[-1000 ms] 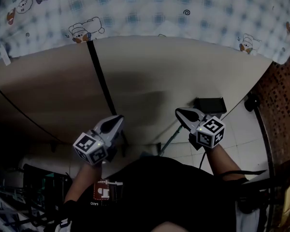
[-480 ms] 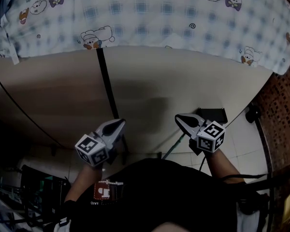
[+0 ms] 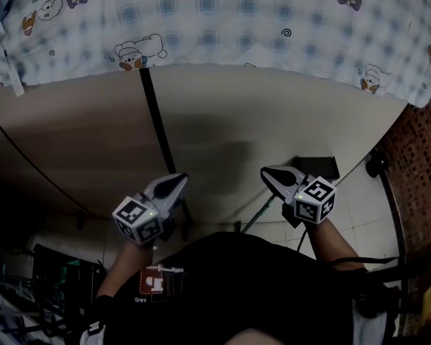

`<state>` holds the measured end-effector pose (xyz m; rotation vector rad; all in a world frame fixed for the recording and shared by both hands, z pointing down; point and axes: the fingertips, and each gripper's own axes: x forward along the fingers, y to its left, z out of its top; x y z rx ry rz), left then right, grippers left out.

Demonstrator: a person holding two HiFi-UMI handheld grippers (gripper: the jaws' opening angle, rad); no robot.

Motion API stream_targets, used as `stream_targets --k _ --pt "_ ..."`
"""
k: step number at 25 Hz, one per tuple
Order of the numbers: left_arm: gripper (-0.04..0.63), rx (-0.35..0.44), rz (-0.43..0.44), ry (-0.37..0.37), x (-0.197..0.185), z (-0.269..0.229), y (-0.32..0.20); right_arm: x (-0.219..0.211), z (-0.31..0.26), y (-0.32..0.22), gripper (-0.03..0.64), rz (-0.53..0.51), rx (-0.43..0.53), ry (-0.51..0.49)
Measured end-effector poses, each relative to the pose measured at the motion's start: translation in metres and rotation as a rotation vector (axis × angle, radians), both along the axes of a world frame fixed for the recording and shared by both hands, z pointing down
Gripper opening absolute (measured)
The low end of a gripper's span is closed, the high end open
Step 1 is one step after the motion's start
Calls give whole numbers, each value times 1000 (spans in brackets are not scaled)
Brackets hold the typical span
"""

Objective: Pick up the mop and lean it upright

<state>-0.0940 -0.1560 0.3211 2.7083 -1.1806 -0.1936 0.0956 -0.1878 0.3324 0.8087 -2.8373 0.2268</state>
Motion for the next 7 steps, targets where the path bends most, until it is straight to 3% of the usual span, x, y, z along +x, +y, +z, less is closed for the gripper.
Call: stream_targets --k 7 --pt "-2 -4 3 1 2 2 2 4 3 3 12 3 -6 -7"
